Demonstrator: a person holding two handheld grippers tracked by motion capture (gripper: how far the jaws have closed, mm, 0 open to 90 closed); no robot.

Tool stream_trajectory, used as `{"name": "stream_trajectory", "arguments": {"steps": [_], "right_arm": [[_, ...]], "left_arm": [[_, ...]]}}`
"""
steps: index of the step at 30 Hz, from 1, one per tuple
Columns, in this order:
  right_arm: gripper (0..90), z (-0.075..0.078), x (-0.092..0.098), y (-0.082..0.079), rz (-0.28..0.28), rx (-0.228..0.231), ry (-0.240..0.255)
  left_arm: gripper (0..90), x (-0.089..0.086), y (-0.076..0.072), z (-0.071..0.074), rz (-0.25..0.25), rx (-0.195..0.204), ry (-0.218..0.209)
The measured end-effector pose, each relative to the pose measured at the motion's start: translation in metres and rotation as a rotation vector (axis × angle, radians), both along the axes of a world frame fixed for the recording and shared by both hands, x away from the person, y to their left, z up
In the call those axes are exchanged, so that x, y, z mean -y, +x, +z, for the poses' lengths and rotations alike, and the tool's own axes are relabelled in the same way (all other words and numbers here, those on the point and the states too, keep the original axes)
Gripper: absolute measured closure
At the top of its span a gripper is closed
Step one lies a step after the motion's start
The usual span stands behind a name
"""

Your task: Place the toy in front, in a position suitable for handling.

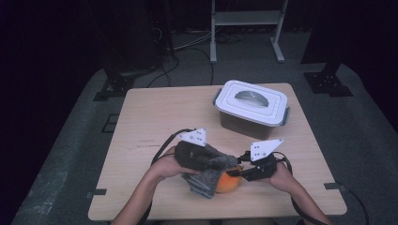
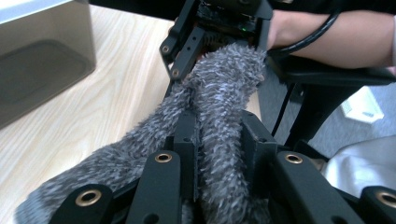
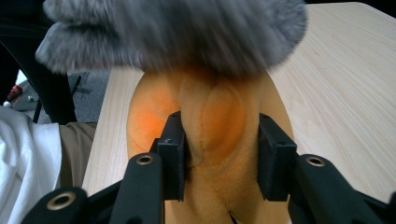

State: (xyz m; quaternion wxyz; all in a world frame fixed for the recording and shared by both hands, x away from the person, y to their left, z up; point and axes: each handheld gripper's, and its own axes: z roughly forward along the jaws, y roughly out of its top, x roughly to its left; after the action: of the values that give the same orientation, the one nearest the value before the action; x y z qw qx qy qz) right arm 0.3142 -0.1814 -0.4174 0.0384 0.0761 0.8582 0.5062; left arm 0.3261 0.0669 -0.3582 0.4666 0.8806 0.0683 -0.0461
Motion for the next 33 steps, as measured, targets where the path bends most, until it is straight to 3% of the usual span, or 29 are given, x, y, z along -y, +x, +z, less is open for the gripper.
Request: {"name": "stream_trajectory", "arguments": {"steps": [3,5,9,13,16,18,20,23,25,28,31,33], "right_arm": [[48.8,0.001,0.000,-0.002,-0.011,-0.006,-0.011],[45.4,0.000,0.005,-0.001,-0.023,-0.023,0.007],[54.5,-0.002,0.009,0.000,-0.021,-0.034,-0.003],[55.4,-0.003,0.016,0.000,-0.013,-0.034,-0.012],[55.4,-0.004,0.024,0.001,-0.023,-0.033,-0.012],[54.9,-0.004,0.029,0.003,-0.039,-0.040,-0.012],[52.4,-0.005,0.035,0.005,-0.059,-0.049,-0.004],[41.9,-0.005,0.036,0.007,-0.065,-0.075,0.004],[35.0,0.000,0.033,0.006,-0.073,-0.075,-0.016],[31.2,0.010,0.030,0.000,-0.090,-0.047,-0.037],[30.0,0.020,0.027,-0.005,-0.091,-0.038,-0.013],[28.2,0.025,0.020,-0.009,-0.076,-0.019,-0.038]], "left_arm": [[71.3,0.007,0.005,-0.002,-0.006,-0.020,0.002],[71.3,0.009,0.007,-0.004,-0.004,-0.033,-0.004],[71.3,0.008,0.008,-0.004,-0.002,-0.031,0.000],[71.3,-0.006,0.011,-0.005,0.038,-0.040,-0.015],[71.2,-0.018,0.011,-0.006,0.051,-0.047,-0.050],[71.0,-0.025,0.011,-0.005,0.048,-0.057,-0.095],[71.0,-0.028,0.012,-0.006,0.058,-0.059,-0.102],[71.0,-0.023,0.012,-0.010,0.063,-0.064,-0.092],[71.0,-0.017,0.013,-0.014,0.070,-0.064,-0.087],[71.0,-0.012,0.014,-0.015,0.075,-0.066,-0.094],[71.0,-0.002,0.014,-0.014,0.062,-0.059,-0.091],[71.0,0.005,0.013,-0.013,0.052,-0.053,-0.090]]}}
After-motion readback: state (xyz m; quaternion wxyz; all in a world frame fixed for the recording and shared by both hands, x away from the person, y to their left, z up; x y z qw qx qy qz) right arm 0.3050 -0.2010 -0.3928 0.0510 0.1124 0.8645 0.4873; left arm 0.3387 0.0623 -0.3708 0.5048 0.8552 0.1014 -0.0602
